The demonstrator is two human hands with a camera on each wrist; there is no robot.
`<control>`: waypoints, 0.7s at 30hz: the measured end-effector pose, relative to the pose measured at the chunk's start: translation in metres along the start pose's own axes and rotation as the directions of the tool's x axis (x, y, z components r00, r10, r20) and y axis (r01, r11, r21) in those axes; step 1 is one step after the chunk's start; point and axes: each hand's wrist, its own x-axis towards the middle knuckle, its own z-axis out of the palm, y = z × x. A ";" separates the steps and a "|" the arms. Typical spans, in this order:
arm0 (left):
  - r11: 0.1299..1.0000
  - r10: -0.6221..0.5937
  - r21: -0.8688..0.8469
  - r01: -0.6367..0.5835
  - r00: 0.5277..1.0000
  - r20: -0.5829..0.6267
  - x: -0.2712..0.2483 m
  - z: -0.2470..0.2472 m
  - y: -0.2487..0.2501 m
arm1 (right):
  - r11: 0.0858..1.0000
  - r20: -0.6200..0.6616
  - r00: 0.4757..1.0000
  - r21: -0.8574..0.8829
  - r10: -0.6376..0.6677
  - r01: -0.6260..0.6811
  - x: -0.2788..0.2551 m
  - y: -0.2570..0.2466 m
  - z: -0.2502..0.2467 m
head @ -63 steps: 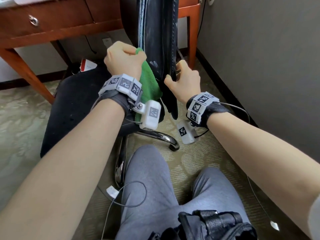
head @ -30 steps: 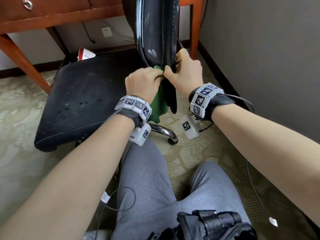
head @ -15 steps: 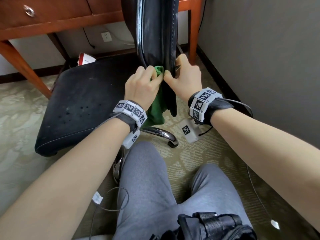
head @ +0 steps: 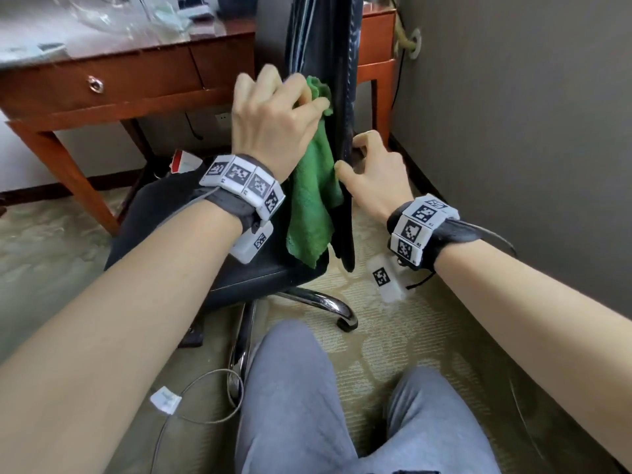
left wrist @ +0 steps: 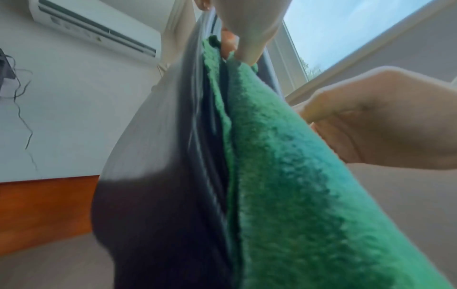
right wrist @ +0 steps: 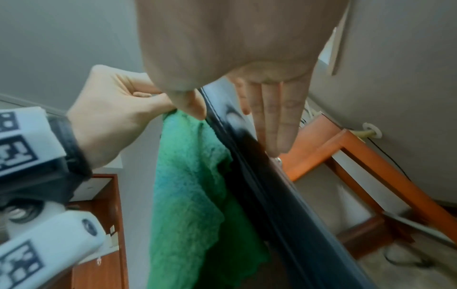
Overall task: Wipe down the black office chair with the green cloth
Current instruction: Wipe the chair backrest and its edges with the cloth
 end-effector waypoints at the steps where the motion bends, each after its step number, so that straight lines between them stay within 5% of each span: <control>1: 1.000 -0.024 0.010 0.024 1.000 -0.014 0.011 -0.001 -0.002 | 0.999 -0.051 0.998 0.026 -0.032 0.033 0.007 -0.009 -0.008; 4: 0.998 -0.062 0.013 0.062 0.998 -0.019 0.026 0.001 -0.002 | 0.992 -0.134 0.985 0.051 -0.107 0.115 0.031 -0.037 -0.025; 13: 1.000 0.000 -0.018 0.001 0.998 0.057 0.002 0.021 0.008 | 0.991 -0.026 0.991 -0.018 -0.135 0.134 0.055 -0.036 -0.038; 21: 0.997 0.008 0.082 -0.006 1.000 -0.028 0.073 0.047 -0.008 | 0.993 -0.035 0.992 -0.015 -0.120 0.119 0.081 -0.020 -0.034</control>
